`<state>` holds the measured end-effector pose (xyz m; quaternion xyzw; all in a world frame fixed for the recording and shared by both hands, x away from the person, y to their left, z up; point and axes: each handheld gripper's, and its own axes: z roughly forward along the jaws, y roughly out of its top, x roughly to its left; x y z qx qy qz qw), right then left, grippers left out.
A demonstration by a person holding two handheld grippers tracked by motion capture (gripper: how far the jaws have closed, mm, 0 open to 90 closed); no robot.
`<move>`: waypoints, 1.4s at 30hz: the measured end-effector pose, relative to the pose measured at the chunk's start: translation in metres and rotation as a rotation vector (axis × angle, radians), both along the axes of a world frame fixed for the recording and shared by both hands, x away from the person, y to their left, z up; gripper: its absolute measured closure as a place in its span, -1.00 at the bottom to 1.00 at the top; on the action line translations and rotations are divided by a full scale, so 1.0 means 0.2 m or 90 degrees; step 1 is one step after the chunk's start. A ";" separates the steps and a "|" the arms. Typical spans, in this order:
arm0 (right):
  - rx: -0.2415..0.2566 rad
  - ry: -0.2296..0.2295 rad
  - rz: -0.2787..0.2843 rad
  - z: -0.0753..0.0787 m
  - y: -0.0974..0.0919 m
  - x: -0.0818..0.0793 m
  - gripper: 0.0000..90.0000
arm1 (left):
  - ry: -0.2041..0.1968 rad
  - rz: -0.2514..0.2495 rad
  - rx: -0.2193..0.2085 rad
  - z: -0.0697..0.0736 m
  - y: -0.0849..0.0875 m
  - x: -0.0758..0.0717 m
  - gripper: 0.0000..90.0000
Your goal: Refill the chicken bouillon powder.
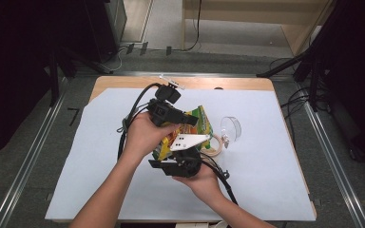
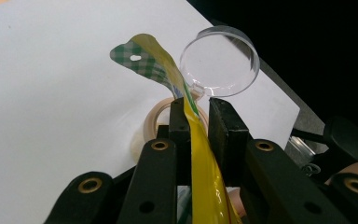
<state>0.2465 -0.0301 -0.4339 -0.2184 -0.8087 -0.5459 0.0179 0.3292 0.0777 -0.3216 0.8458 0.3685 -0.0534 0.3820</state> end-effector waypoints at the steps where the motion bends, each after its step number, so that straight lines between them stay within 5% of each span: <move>1: 0.000 0.001 0.001 0.00 0.00 0.00 0.60 | 0.001 -0.001 -0.001 0.00 0.00 0.00 0.78; 42: 0.010 0.018 -0.009 -0.01 -0.01 0.00 0.60 | 0.006 -0.004 0.014 -0.01 -0.04 0.02 0.78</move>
